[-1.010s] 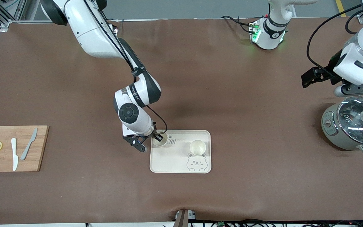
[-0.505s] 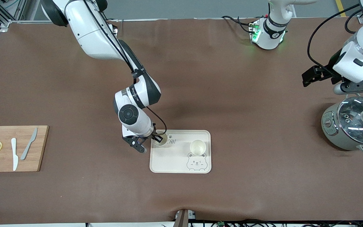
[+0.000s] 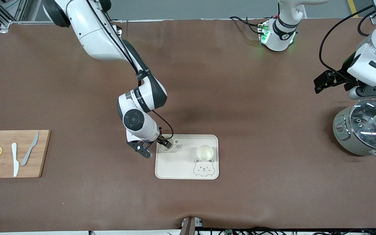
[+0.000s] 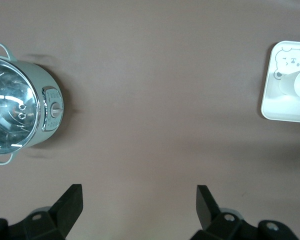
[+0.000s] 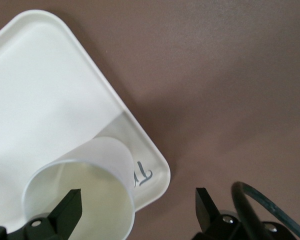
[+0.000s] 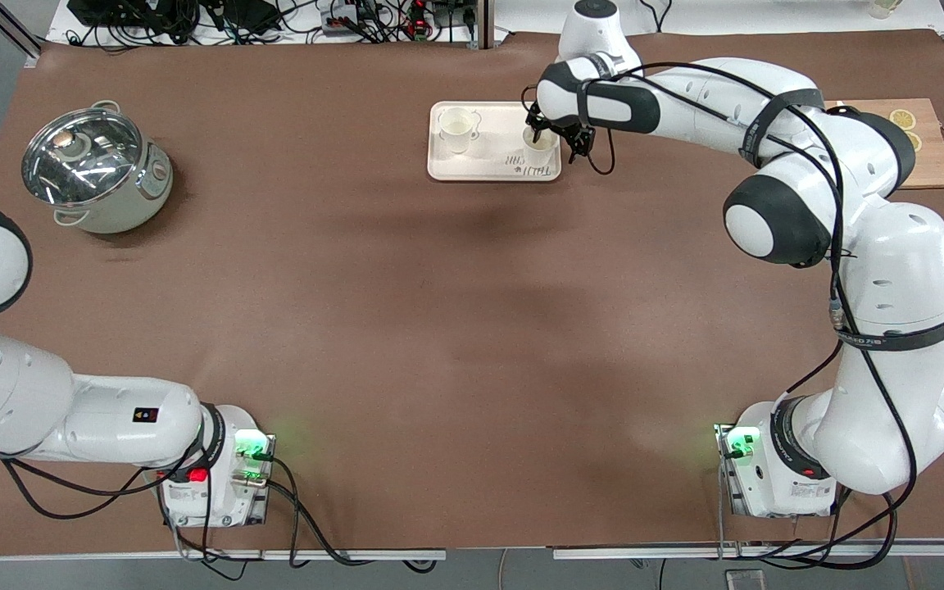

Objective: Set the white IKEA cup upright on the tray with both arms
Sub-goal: 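Lower the second white cup onto the tray beside the first with the right gripper, then open the right gripper and draw it back from the tray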

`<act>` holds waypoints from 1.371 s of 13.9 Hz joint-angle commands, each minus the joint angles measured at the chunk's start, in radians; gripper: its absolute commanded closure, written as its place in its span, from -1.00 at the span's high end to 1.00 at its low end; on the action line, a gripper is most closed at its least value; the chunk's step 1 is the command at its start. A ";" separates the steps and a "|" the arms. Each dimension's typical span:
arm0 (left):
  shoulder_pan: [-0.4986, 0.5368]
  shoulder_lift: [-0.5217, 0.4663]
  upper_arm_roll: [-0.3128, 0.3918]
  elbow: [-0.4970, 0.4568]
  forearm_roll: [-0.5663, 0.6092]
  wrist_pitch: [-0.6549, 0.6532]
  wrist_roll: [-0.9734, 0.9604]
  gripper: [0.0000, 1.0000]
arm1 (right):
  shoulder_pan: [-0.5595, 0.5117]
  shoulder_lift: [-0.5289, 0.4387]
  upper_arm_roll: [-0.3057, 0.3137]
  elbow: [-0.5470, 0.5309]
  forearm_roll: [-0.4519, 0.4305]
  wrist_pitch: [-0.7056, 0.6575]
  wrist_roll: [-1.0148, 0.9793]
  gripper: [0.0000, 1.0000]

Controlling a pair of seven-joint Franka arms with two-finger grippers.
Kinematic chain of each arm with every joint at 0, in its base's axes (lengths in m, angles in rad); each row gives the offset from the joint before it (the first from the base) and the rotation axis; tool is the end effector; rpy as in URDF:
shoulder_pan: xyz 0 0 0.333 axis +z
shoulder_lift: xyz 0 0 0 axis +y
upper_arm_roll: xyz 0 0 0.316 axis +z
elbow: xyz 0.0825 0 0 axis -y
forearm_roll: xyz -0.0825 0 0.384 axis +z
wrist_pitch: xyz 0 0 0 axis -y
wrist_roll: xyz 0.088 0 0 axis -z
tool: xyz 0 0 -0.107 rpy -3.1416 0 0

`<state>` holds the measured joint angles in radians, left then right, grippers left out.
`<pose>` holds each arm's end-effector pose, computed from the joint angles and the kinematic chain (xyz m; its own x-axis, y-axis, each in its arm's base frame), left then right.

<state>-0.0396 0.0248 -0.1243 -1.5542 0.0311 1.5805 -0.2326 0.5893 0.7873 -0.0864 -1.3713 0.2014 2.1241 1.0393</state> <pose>0.5562 -0.0877 0.6195 0.9976 0.0683 0.0081 0.0685 -0.9973 -0.0269 0.6307 0.3722 0.2451 0.8094 -0.5770 -0.1095 -0.5825 -0.8125 -0.0238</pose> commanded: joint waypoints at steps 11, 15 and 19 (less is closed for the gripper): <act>0.009 -0.065 -0.005 -0.067 0.013 0.035 0.018 1.00 | -0.069 -0.100 -0.029 0.270 0.003 -0.446 0.007 1.00; 0.009 -0.072 -0.003 -0.069 0.013 0.029 0.019 1.00 | -0.144 -0.206 -0.035 0.261 0.007 -0.568 -0.019 1.00; 0.018 -0.091 0.000 -0.066 0.013 0.027 0.073 1.00 | -0.213 -0.310 -0.036 0.178 0.004 -0.590 -0.169 1.00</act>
<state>-0.0324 -0.0264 -0.1221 -1.5981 0.0311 1.5986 -0.1897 0.4075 0.5493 -0.1311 -1.1070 0.2010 1.5297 0.9462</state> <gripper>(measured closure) 0.000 0.000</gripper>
